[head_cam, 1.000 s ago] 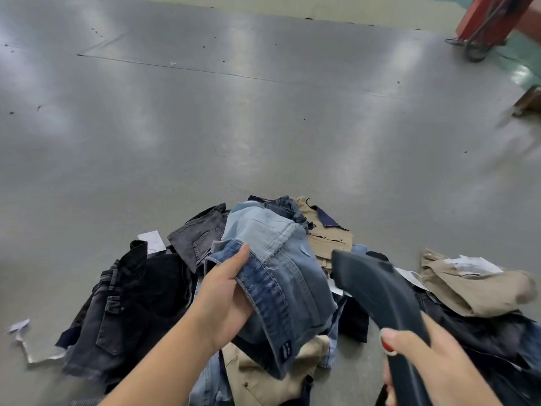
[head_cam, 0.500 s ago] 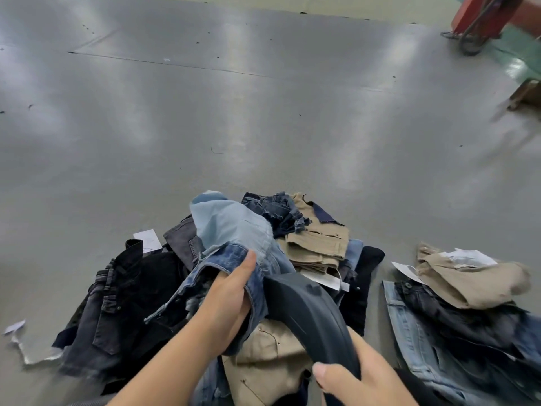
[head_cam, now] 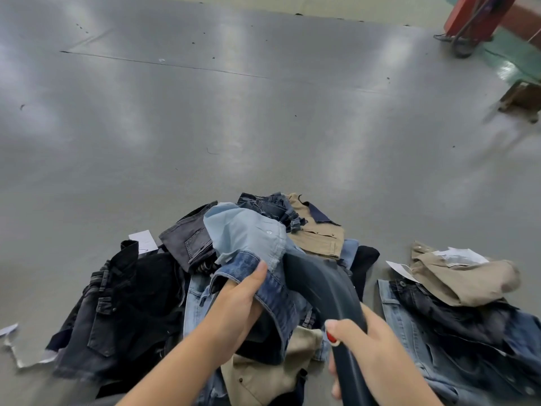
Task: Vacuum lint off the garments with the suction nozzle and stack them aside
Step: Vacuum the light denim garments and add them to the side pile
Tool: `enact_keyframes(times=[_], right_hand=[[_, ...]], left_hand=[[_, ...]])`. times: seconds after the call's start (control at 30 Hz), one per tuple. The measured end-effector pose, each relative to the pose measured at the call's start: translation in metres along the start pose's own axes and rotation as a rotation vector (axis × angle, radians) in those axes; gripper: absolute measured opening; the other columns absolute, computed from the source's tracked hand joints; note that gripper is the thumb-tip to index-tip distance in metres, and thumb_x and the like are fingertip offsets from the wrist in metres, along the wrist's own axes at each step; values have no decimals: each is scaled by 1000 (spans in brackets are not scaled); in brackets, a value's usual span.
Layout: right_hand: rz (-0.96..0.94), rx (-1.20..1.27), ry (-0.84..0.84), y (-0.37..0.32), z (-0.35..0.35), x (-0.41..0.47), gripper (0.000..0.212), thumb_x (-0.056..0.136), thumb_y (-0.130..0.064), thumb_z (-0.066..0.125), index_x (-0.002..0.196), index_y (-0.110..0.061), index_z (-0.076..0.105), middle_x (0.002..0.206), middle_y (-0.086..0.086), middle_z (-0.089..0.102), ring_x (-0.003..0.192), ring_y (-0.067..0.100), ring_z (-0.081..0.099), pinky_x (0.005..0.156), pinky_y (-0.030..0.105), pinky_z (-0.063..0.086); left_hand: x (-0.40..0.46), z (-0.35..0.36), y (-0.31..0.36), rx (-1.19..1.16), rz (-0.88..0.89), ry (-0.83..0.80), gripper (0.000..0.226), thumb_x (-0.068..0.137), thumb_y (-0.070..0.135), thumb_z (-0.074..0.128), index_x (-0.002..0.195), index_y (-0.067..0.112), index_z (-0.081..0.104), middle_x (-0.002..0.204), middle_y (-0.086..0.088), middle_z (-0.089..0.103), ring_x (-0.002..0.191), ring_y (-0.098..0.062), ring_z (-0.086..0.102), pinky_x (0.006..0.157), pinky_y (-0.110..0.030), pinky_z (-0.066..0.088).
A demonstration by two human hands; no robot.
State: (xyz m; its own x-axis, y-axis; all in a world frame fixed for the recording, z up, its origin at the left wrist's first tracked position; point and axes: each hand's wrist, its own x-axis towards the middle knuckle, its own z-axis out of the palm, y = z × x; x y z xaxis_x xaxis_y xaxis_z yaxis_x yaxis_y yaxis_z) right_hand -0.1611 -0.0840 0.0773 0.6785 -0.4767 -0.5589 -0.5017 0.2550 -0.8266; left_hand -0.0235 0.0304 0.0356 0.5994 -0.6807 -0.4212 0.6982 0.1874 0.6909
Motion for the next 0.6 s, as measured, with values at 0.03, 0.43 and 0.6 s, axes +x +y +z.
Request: enact_keyframes(times=[0.03, 0.43, 0.6], right_hand=[[-10, -1, 15, -1, -3, 2, 4, 88, -14, 59, 88, -11, 56, 49, 14, 54, 37, 25, 49, 39, 26, 42], [-59, -88, 47, -5, -6, -15, 29, 59, -27, 66, 87, -20, 62, 58, 10, 66, 47, 21, 62, 43, 21, 46], [-100, -355, -142, 13, 24, -16, 47, 59, -46, 52, 102, -57, 37, 102, -32, 55, 88, -24, 52, 70, 0, 40]], left_hand=[[0, 0, 0, -1, -1, 1, 40, 76, 31, 59, 115, 20, 63, 113, -2, 71, 104, -19, 68, 79, -27, 58], [4, -7, 12, -170, -5, -19, 42, 85, 27, 53, 121, 8, 62, 120, -15, 67, 110, -29, 65, 82, -38, 57], [8, -9, 12, -193, -48, 11, 41, 85, 29, 51, 117, 8, 65, 115, -14, 69, 102, -28, 68, 73, -37, 57]])
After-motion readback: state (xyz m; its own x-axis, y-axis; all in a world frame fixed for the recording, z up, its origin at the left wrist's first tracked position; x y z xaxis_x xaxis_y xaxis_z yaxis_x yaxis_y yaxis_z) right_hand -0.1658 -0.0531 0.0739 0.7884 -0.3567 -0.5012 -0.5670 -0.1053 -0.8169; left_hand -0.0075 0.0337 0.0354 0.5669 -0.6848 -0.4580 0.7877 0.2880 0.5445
